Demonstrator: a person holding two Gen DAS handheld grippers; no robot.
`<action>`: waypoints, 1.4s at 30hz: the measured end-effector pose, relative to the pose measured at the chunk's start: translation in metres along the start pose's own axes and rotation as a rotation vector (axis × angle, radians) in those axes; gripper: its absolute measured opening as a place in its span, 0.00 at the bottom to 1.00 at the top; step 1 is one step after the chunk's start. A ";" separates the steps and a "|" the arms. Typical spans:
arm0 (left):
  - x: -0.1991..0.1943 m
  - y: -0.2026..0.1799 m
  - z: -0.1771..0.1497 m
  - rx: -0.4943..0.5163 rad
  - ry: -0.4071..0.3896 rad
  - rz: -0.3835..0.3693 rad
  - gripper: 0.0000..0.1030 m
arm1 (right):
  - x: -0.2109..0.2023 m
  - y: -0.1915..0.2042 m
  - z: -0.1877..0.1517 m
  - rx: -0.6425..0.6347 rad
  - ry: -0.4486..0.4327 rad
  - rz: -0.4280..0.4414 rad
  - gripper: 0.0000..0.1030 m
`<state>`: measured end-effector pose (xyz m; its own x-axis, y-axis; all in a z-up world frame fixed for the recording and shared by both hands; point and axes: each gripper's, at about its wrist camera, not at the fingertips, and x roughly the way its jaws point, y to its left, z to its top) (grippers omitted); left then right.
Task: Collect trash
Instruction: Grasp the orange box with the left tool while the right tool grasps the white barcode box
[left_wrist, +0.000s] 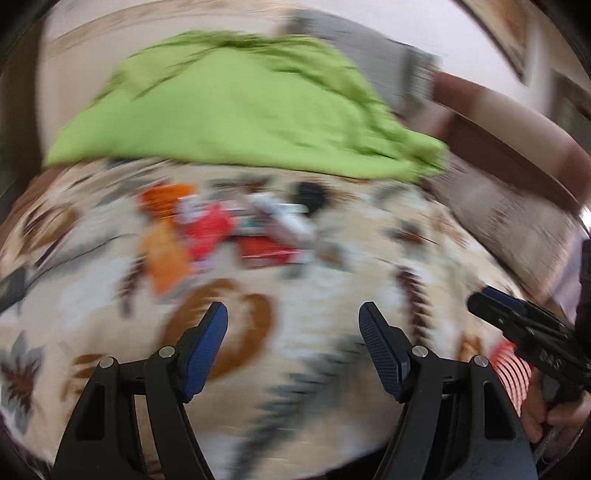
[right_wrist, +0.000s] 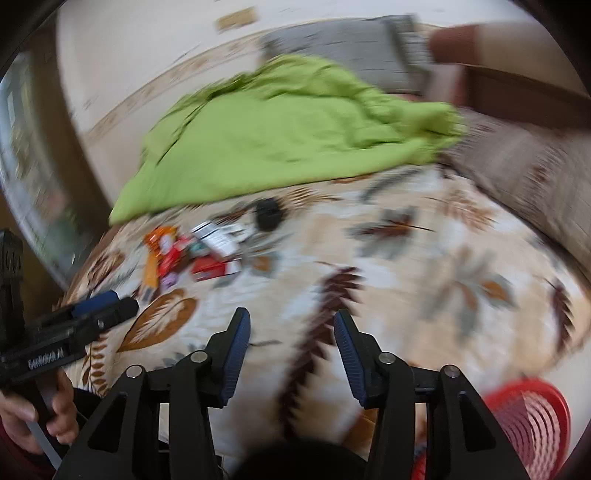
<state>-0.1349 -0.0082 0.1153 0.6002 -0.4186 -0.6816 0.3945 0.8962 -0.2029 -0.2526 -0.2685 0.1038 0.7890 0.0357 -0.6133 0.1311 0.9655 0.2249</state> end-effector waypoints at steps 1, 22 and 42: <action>0.002 0.015 0.001 -0.028 0.001 0.026 0.70 | 0.011 0.011 0.005 -0.033 0.009 0.015 0.53; 0.081 0.120 0.029 -0.303 0.070 0.152 0.74 | 0.238 0.117 0.084 -0.452 0.133 0.054 0.39; 0.134 0.142 0.039 -0.400 0.099 0.140 0.47 | 0.160 0.097 0.058 -0.185 -0.022 0.108 0.16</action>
<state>0.0289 0.0576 0.0227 0.5516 -0.2904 -0.7819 0.0021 0.9379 -0.3469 -0.0788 -0.1838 0.0717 0.8056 0.1383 -0.5761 -0.0662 0.9873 0.1444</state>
